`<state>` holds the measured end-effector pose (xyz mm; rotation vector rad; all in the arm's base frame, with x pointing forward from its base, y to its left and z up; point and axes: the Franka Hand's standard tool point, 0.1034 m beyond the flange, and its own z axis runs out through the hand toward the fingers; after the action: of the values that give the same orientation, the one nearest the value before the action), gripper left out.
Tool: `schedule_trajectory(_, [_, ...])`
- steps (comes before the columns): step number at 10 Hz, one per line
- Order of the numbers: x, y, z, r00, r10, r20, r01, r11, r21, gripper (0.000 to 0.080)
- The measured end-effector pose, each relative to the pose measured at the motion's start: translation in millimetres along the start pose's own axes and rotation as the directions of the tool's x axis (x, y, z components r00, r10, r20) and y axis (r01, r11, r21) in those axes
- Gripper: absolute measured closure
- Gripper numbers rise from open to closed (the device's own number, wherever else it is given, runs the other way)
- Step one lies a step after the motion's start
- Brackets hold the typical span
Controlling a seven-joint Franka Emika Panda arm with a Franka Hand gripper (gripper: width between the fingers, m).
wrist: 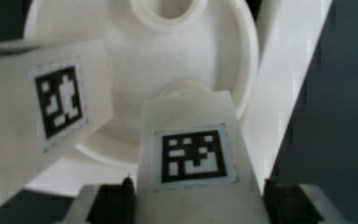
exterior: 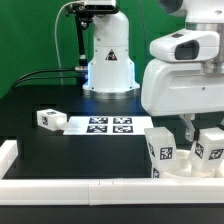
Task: Assemble stool
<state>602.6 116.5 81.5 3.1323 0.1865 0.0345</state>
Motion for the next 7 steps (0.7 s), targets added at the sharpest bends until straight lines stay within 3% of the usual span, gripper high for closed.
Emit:
schedule_trajectory(3, [-0.3, -0.3, 0.2, 0.98, 0.197, 0.003, -0.197, 0.98, 0.001, 0.0455])
schedule_trajectory(5, [-3.9, -7.0, 0.6, 0.859, 0.512, 0.023, -0.512, 0.859, -0.017, 0.0456])
schedule_trajectory(7, [-4.1, -3.0, 3.5, 0.677, 0.736, 0.02, -0.736, 0.676, 0.033, 0.0456])
